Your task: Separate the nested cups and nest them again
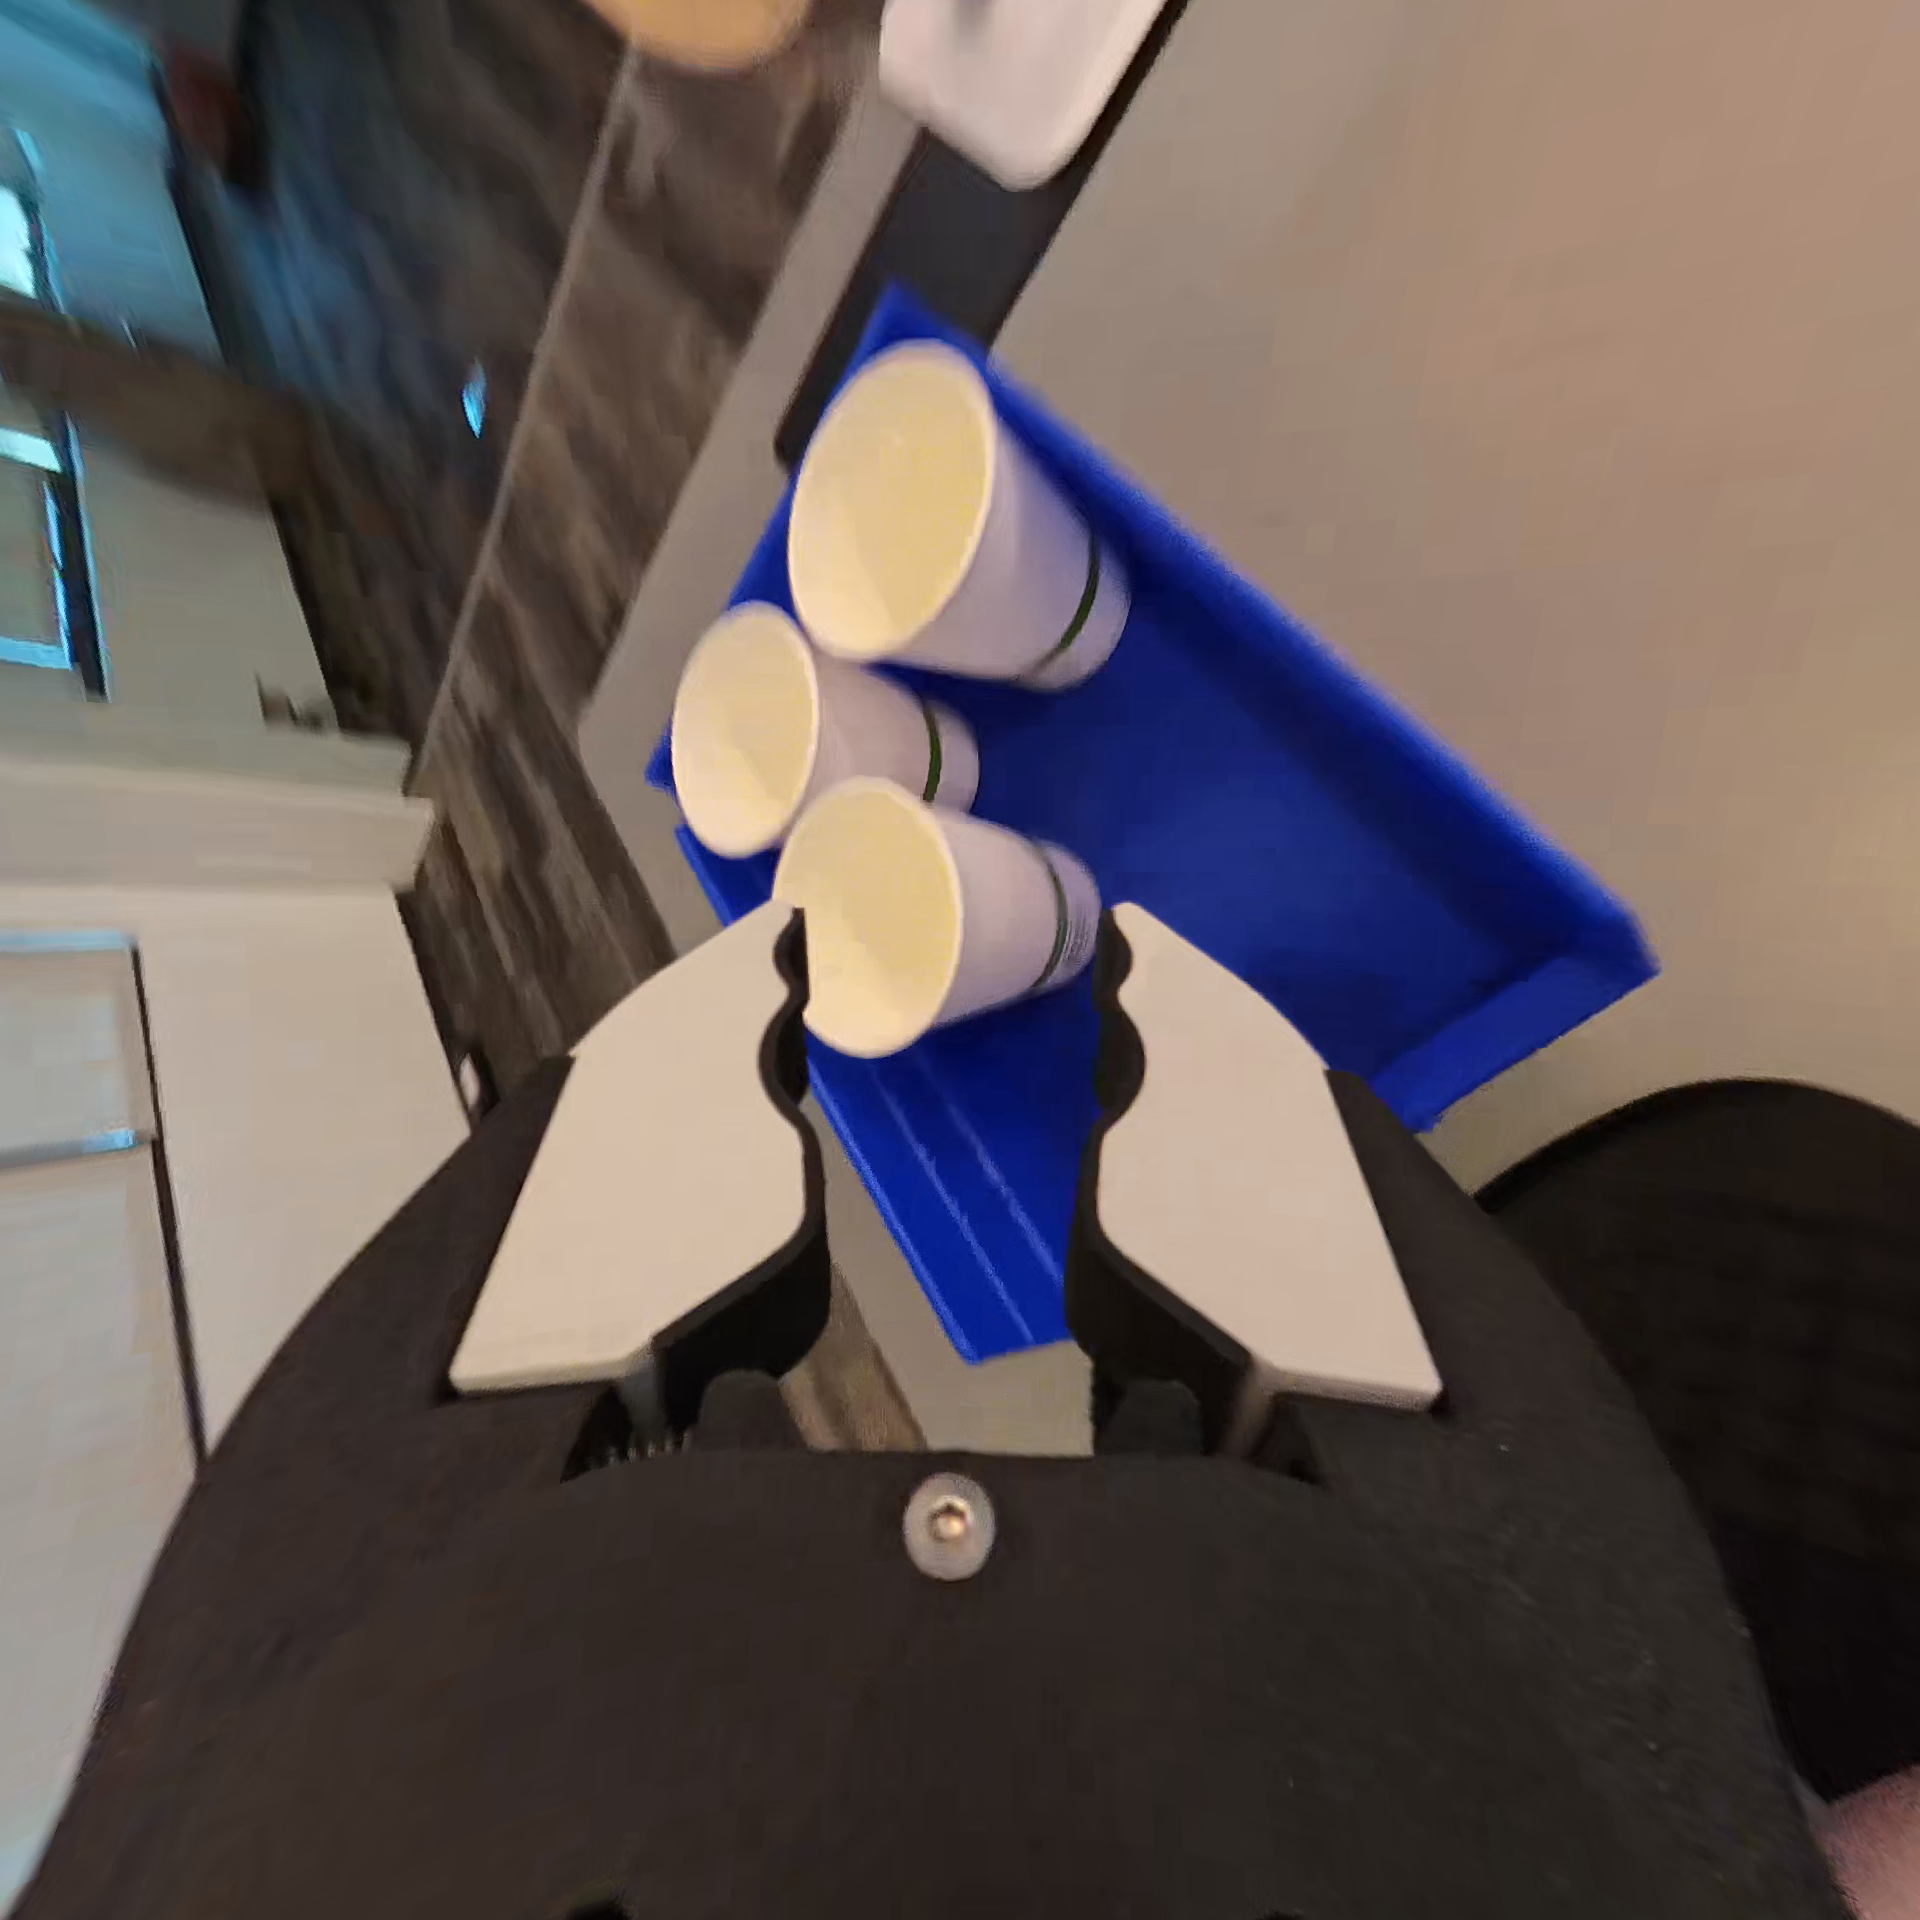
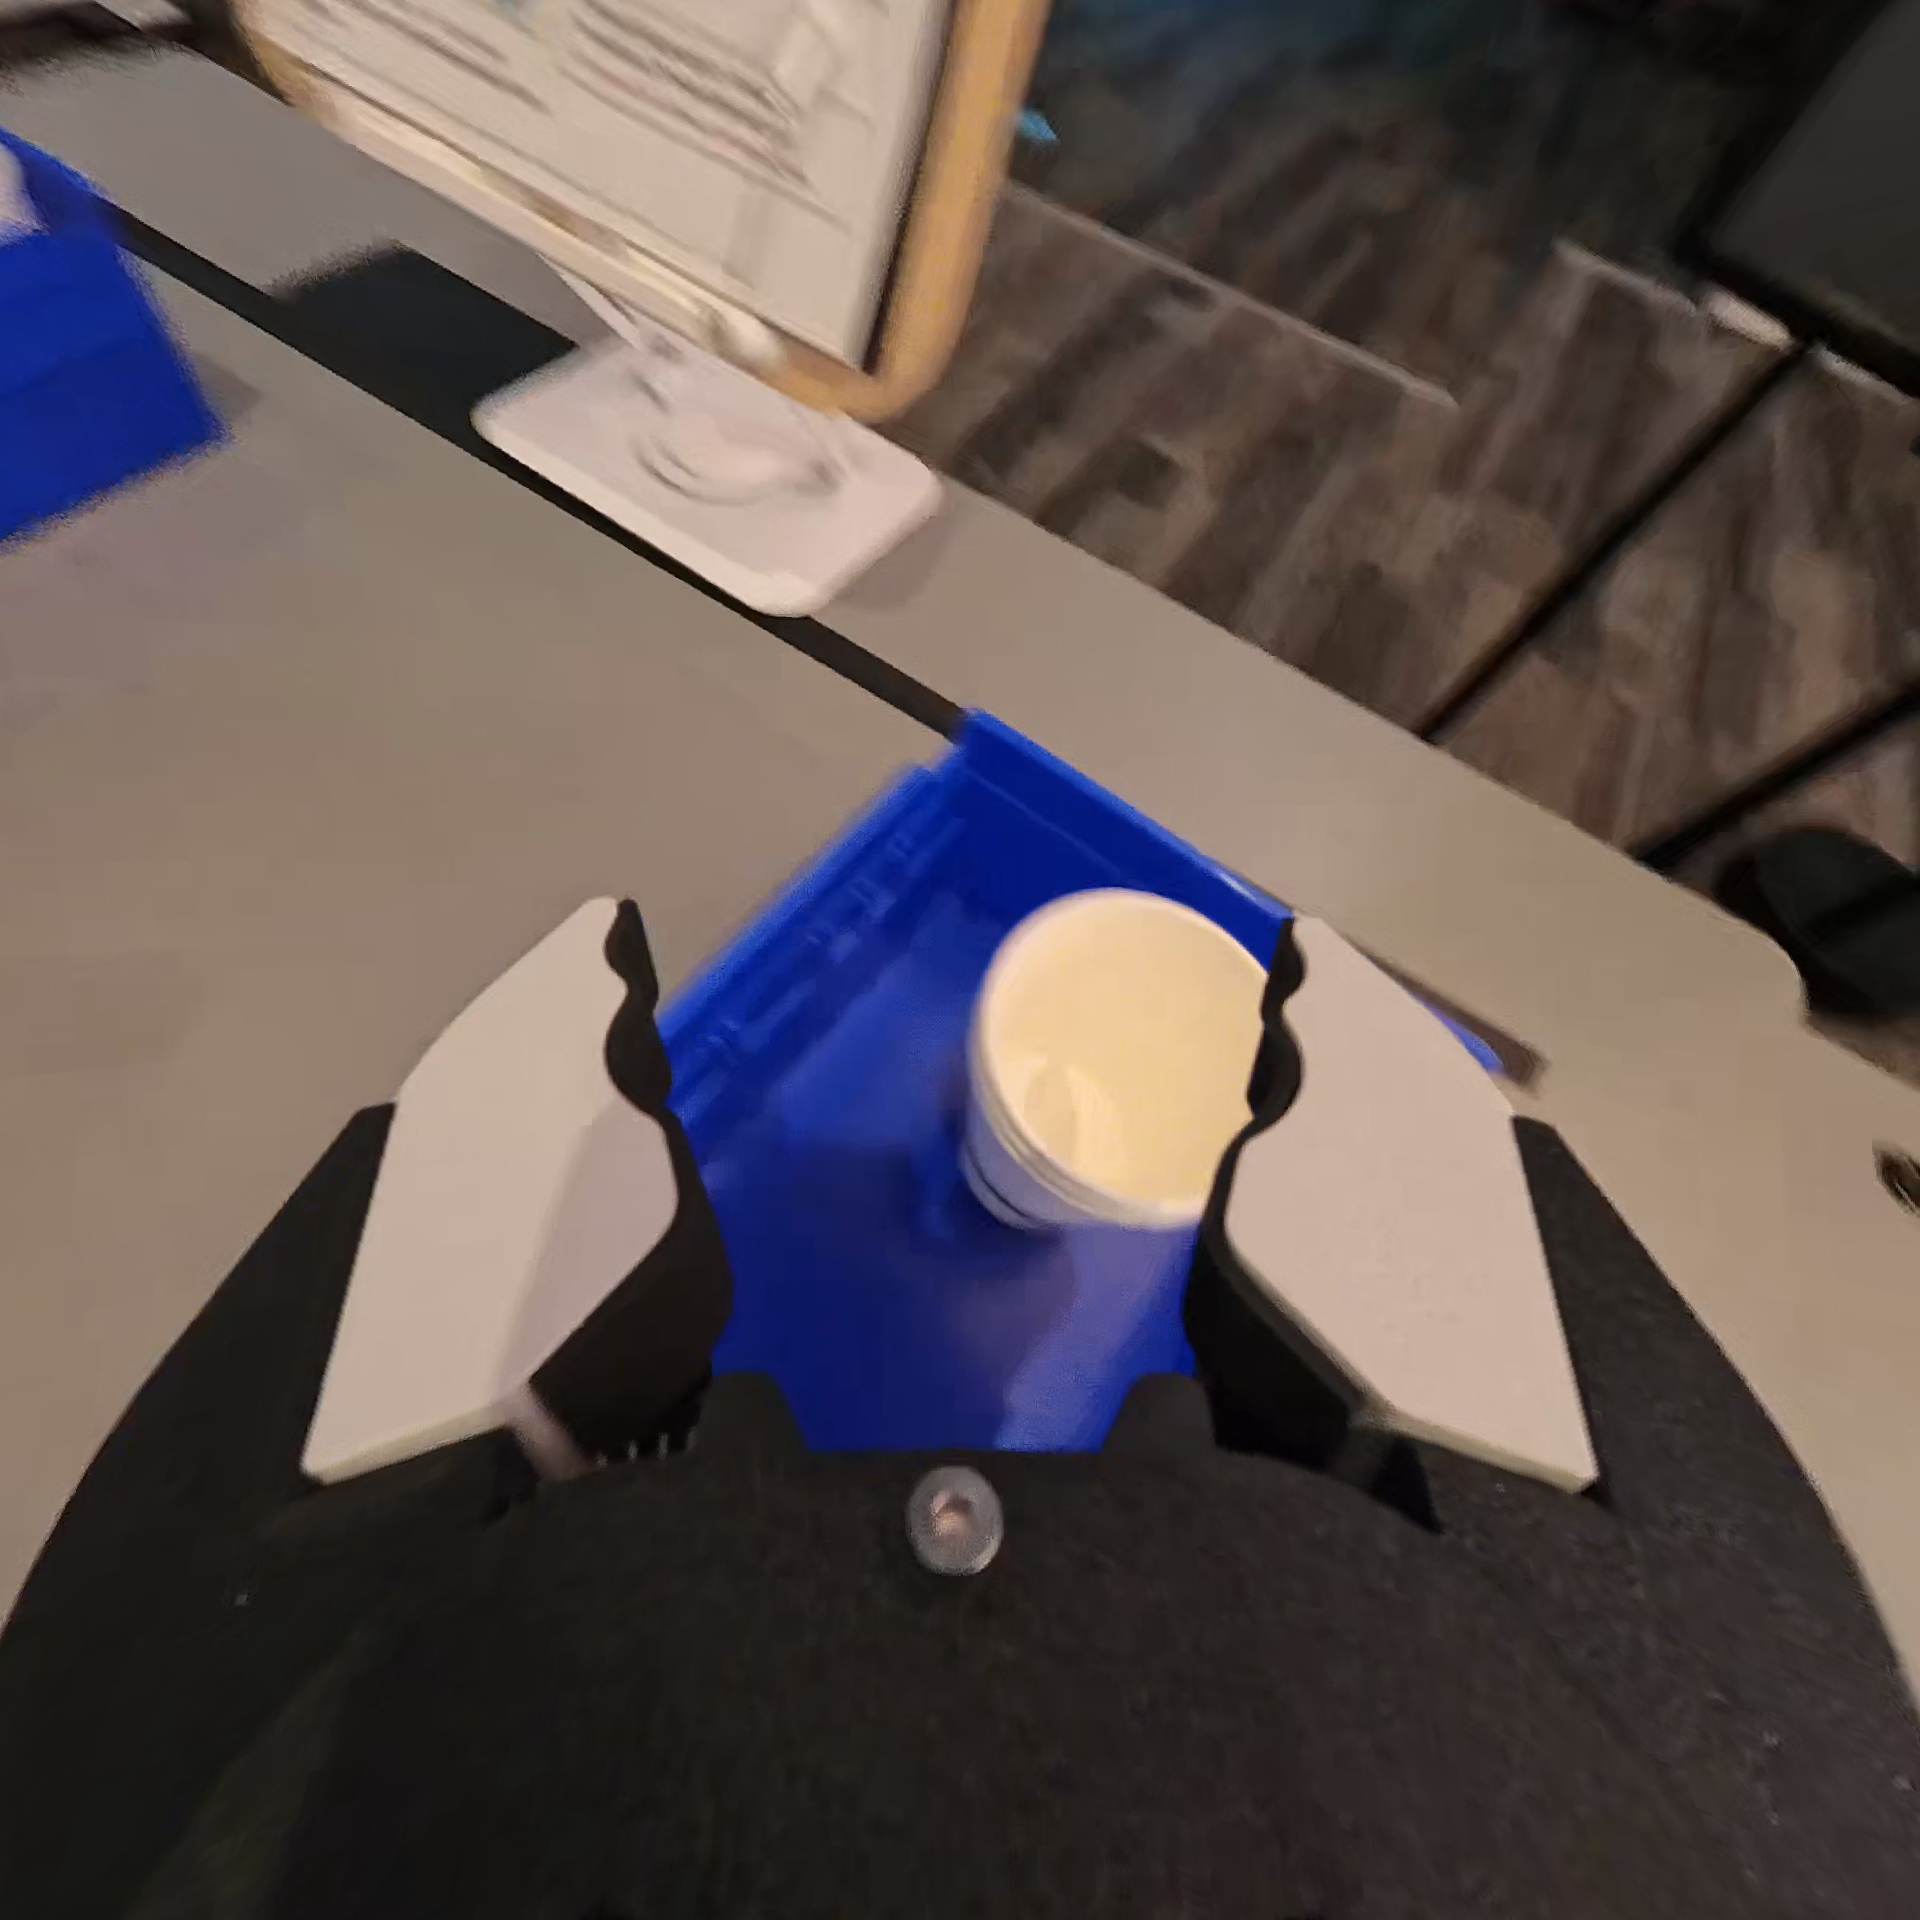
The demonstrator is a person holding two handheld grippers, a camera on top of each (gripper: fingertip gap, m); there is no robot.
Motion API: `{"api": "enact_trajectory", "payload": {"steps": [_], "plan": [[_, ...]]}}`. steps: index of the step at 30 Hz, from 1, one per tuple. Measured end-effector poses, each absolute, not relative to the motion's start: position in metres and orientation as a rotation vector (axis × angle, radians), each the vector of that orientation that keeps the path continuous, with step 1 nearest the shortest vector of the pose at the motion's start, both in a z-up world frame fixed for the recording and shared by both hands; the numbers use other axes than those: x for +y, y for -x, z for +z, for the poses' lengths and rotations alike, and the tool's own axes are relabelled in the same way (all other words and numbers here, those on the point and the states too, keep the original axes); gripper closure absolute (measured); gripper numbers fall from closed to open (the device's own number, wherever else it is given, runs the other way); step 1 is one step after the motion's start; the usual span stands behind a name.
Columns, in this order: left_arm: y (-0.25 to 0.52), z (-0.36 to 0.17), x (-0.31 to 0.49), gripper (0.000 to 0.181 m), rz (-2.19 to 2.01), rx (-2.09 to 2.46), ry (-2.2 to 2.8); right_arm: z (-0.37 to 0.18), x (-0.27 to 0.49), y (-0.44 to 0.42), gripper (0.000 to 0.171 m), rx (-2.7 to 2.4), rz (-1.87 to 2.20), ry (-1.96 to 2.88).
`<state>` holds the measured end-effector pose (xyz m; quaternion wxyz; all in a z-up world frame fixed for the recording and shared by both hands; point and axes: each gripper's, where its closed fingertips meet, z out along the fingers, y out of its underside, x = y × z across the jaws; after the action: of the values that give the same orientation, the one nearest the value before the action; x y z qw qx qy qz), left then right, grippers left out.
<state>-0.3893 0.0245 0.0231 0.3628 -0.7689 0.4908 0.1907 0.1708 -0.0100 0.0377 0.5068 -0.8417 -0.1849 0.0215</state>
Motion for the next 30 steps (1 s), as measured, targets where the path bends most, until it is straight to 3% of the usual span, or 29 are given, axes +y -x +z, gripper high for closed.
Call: {"api": "enact_trajectory", "payload": {"steps": [13,30], "plan": [[0.423,-0.069,0.075,0.136,0.51,1.318,2.31,0.088,-0.04,-0.055,0.066,-0.747,0.447,1.755],[0.424,-0.085,0.071,0.171,0.42,1.36,2.378,0.076,-0.036,-0.049,0.066,-0.775,0.449,1.797]]}}
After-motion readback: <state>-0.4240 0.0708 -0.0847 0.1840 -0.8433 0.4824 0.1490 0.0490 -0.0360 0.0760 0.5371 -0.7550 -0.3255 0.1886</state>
